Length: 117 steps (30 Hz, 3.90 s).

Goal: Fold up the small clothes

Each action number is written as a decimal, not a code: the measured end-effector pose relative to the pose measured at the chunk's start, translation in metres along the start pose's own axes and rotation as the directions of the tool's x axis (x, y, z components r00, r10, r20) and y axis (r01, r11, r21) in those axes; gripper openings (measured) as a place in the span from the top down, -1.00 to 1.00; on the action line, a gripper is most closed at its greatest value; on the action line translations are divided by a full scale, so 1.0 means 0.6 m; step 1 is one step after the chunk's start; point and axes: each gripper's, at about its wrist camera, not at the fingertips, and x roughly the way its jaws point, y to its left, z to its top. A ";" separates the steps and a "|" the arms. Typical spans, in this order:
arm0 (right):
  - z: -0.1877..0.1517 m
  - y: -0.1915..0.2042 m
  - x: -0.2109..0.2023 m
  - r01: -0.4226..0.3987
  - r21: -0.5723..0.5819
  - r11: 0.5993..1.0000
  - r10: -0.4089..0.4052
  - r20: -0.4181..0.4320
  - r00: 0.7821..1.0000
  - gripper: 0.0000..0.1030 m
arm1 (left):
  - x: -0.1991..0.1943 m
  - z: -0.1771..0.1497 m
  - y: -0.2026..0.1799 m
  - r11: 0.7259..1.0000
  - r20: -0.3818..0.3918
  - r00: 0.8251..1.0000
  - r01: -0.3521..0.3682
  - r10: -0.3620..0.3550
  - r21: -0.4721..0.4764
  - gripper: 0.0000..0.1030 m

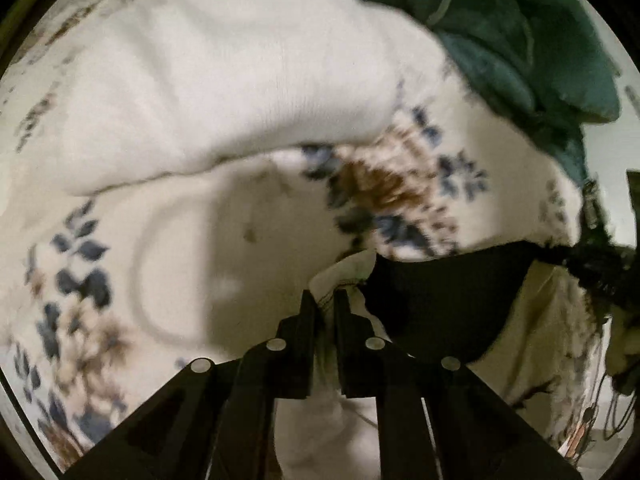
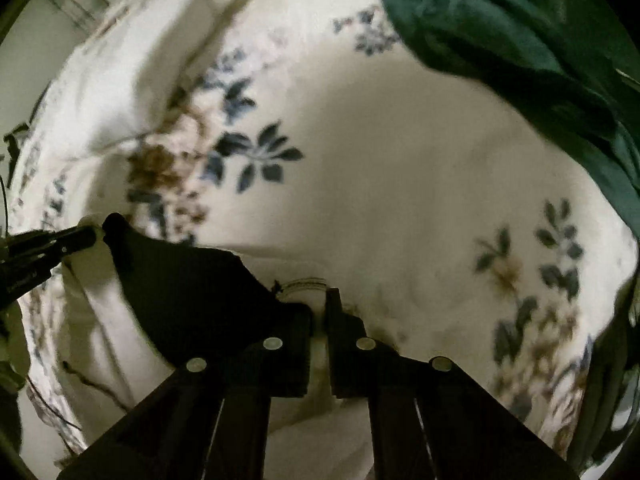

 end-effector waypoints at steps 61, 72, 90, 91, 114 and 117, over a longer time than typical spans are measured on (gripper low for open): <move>-0.425 -0.237 -0.096 -0.398 0.664 0.633 0.408 0.151 0.901 0.03 | -0.063 -0.270 0.065 0.858 -0.022 0.975 0.183 -0.220 -0.479 0.14; -0.404 -0.255 -0.025 -0.335 0.754 0.565 0.362 0.139 0.922 0.82 | -0.025 -0.254 0.067 0.874 -0.033 0.985 0.134 -0.168 -0.468 0.71; -0.447 -0.198 -0.057 -0.368 0.575 0.731 0.440 0.016 0.898 0.85 | -0.079 -0.321 0.044 0.869 -0.006 0.976 0.192 -0.218 -0.457 0.69; -0.450 -0.202 -0.062 -0.356 0.580 0.733 0.415 0.033 0.909 0.85 | -0.080 -0.321 0.047 0.867 -0.005 0.977 0.186 -0.213 -0.462 0.69; -0.486 -0.203 0.047 -0.546 0.584 0.601 0.675 -0.006 0.737 -0.48 | 0.021 -0.338 0.040 0.808 -0.075 0.908 0.327 -0.413 -0.491 -0.48; -0.486 -0.184 0.042 -0.566 0.553 0.612 0.676 0.006 0.737 0.44 | 0.001 -0.332 0.033 0.819 -0.024 0.915 0.348 -0.402 -0.457 0.53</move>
